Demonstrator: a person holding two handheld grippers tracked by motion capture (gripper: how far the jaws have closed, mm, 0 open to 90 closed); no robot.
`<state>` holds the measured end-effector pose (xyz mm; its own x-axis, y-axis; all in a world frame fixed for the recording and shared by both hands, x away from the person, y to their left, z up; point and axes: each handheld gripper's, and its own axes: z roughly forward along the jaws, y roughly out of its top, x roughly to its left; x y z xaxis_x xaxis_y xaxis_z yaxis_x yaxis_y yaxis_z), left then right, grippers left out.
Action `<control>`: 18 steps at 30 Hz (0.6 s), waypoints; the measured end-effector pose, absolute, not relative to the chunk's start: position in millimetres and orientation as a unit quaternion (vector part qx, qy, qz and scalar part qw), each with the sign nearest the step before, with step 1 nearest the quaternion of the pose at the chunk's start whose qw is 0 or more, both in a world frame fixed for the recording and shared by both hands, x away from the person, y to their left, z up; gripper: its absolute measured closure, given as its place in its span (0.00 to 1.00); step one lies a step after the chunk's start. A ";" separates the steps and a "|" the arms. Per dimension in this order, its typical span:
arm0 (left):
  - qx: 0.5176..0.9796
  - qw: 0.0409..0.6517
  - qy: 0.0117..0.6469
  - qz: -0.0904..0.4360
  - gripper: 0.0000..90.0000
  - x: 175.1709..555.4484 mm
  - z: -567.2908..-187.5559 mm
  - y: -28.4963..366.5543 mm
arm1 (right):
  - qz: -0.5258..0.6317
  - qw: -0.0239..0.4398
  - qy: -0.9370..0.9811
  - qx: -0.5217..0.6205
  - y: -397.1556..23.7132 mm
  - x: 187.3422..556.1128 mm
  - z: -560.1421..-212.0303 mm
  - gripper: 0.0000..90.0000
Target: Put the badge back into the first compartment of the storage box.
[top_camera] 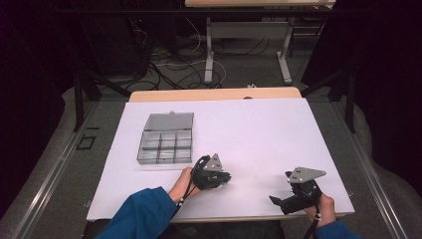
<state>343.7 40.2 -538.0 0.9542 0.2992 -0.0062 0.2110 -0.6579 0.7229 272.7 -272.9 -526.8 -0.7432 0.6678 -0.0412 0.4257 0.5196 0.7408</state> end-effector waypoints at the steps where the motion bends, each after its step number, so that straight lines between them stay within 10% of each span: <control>1: 0.910 0.387 0.140 0.057 0.95 343.3 -537.3 40.1 | 0.371 0.165 0.857 0.316 -273.3 273.2 -526.7 0.00; 18: 0.905 0.395 0.143 0.067 0.95 341.2 -532.7 44.6 | 0.374 0.162 0.856 0.319 -273.0 273.3 -527.0 0.00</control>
<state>341.2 44.6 -532.7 0.9503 0.3113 0.0080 0.2056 -0.6465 0.7347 273.3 -273.0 -527.0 -0.7447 0.6662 -0.0388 0.4246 0.5178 0.7427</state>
